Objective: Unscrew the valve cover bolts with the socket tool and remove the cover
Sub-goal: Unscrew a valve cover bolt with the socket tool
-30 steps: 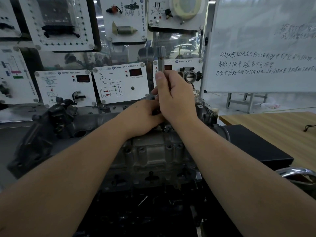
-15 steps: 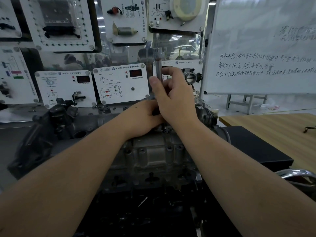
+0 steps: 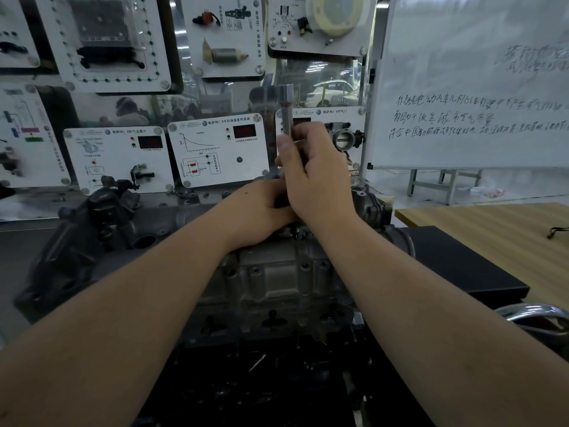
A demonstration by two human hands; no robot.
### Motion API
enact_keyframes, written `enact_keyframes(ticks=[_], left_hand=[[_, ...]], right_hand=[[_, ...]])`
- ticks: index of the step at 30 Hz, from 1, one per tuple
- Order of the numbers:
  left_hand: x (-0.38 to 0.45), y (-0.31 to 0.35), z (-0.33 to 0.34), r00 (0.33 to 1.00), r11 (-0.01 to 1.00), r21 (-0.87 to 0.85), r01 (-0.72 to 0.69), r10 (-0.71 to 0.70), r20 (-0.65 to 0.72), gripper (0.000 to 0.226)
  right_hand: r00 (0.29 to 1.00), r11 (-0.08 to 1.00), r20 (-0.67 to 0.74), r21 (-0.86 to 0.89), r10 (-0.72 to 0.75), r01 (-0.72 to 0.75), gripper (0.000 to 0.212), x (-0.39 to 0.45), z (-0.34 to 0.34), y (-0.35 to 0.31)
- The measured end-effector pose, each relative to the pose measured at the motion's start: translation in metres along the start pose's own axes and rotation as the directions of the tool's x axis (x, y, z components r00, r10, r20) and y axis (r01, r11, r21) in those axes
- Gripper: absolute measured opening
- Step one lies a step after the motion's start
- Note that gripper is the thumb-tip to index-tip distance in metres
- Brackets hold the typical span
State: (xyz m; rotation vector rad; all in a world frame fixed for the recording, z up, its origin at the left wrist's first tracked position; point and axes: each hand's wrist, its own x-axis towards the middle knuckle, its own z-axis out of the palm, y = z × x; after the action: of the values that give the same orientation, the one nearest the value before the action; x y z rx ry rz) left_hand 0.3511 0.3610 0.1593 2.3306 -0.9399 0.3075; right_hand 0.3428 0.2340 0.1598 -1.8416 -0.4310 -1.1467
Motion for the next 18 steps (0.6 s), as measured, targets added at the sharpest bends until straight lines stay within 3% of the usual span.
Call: enact_keyframes(ticks=[18], left_hand=[[-0.0003, 0.0006, -0.0003, 0.998, 0.999, -0.006, 0.045, -0.045, 0.038, 0.012]], right_hand=[[0.999, 1.0, 0.033, 0.006, 0.03, -0.031, 0.031, -0.0001, 0.0023, 0.0013]])
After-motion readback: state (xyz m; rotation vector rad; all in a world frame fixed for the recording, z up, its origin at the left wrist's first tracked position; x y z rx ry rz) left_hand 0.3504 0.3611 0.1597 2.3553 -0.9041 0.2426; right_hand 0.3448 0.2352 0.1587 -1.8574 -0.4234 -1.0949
